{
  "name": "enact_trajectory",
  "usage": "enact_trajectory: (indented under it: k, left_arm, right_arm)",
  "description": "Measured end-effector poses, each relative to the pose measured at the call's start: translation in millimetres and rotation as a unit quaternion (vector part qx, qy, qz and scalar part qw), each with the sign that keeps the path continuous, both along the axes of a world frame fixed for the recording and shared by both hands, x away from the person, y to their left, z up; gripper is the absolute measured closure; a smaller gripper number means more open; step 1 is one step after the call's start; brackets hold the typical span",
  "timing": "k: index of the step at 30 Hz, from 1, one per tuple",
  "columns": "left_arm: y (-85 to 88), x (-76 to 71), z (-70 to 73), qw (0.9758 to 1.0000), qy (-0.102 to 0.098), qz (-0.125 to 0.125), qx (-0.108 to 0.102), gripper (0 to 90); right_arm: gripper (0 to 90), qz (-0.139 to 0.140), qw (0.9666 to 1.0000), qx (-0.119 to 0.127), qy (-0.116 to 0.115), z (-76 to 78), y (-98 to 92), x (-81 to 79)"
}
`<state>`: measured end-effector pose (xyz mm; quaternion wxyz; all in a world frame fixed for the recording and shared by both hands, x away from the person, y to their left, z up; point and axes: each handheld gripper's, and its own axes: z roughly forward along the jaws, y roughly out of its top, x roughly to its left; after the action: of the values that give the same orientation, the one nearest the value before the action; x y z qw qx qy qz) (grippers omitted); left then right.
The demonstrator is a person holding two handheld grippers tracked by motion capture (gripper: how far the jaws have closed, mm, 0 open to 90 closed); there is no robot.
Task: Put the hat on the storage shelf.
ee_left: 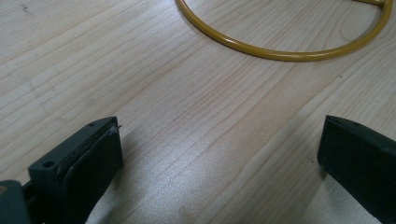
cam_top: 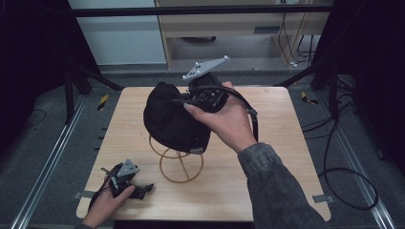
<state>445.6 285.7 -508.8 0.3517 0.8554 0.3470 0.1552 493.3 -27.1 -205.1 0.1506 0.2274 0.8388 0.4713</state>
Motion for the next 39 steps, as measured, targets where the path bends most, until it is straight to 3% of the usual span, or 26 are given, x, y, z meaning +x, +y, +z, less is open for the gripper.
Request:
enact_trajectory:
  k: [18,39]
  left_arm:
    - [0.0,0.0,0.0,1.0,0.0,0.0,0.0,0.0]
    - [0.0,0.0,0.0,1.0,0.0,0.0,0.0,0.0]
  right_arm:
    - [76.8,0.002,0.9995,-0.021,0.022,-17.8,14.8,12.5]
    - [76.4,0.007,0.9986,-0.036,0.038,-29.8,22.6,16.4]
